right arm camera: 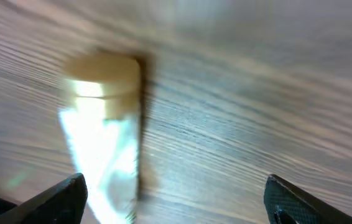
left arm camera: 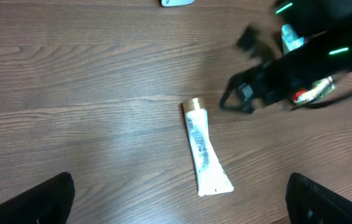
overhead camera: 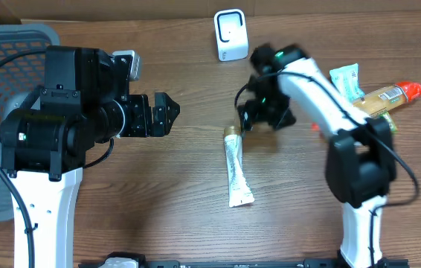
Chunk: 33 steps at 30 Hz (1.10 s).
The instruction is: Scan the item barcode
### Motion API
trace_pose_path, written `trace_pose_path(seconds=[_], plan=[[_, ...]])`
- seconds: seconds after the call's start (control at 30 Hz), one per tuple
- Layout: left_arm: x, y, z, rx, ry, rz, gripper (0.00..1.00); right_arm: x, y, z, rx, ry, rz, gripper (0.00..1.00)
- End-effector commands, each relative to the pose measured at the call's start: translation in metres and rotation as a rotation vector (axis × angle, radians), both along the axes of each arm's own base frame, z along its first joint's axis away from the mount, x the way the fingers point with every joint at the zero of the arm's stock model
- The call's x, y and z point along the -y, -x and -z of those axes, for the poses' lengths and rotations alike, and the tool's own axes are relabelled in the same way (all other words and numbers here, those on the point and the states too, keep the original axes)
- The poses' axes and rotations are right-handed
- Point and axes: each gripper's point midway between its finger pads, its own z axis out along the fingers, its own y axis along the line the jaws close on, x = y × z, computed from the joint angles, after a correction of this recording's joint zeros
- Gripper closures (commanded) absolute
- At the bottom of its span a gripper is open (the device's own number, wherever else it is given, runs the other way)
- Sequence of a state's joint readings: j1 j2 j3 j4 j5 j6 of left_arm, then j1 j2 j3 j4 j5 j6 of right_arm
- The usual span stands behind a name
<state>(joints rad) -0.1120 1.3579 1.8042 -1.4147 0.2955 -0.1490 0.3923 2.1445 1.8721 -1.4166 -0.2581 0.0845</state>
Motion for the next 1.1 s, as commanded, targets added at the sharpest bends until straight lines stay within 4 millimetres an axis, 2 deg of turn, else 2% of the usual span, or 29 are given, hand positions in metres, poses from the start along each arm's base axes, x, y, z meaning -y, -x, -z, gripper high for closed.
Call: trace_pose_path(seconds=[0.0, 0.07, 0.1, 0.13, 0.2, 0.3, 0.43, 0.53, 0.57, 0.8, 1.07], plan=[[0.004, 0.000, -0.001, 0.009, -0.004, 0.030, 0.00, -0.004, -0.004, -0.094, 0.205, -0.132, 0.029, 0.09], [0.004, 0.000, -0.001, 0.009, -0.004, 0.030, 0.01, 0.000, 0.006, -0.121, 0.257, -0.154, 0.028, 0.09], [0.004, 0.000, -0.001, 0.009, -0.004, 0.030, 0.00, 0.000, 0.010, -0.128, 0.267, -0.159, 0.025, 0.09], [0.004, 0.000, -0.001, 0.009, -0.004, 0.030, 0.01, 0.000, 0.017, -0.133, 0.264, -0.163, 0.019, 0.08], [0.004, 0.000, -0.001, 0.009, -0.004, 0.030, 0.00, -0.006, 0.026, -0.128, 0.227, -0.181, 0.006, 0.08], [0.004, 0.000, -0.001, 0.009, -0.004, 0.030, 0.00, -0.016, 0.040, -0.105, 0.151, -0.197, -0.001, 0.08], [0.004, 0.000, -0.001, 0.009, -0.004, 0.030, 0.00, -0.023, 0.059, -0.055, 0.042, -0.181, 0.045, 0.09], [0.004, 0.000, -0.001, 0.009, -0.004, 0.030, 0.00, -0.035, 0.076, -0.019, -0.013, -0.199, 0.050, 0.11], [0.004, 0.000, -0.001, 0.009, -0.004, 0.030, 0.00, -0.040, 0.087, 0.000, -0.029, -0.190, 0.049, 0.12], [0.004, 0.000, -0.001, 0.009, -0.004, 0.030, 0.00, -0.052, 0.117, 0.049, -0.057, -0.173, 0.060, 0.16], [0.004, 0.000, -0.001, 0.009, -0.004, 0.030, 0.00, -0.044, 0.132, 0.078, -0.089, -0.168, 0.122, 0.22]])
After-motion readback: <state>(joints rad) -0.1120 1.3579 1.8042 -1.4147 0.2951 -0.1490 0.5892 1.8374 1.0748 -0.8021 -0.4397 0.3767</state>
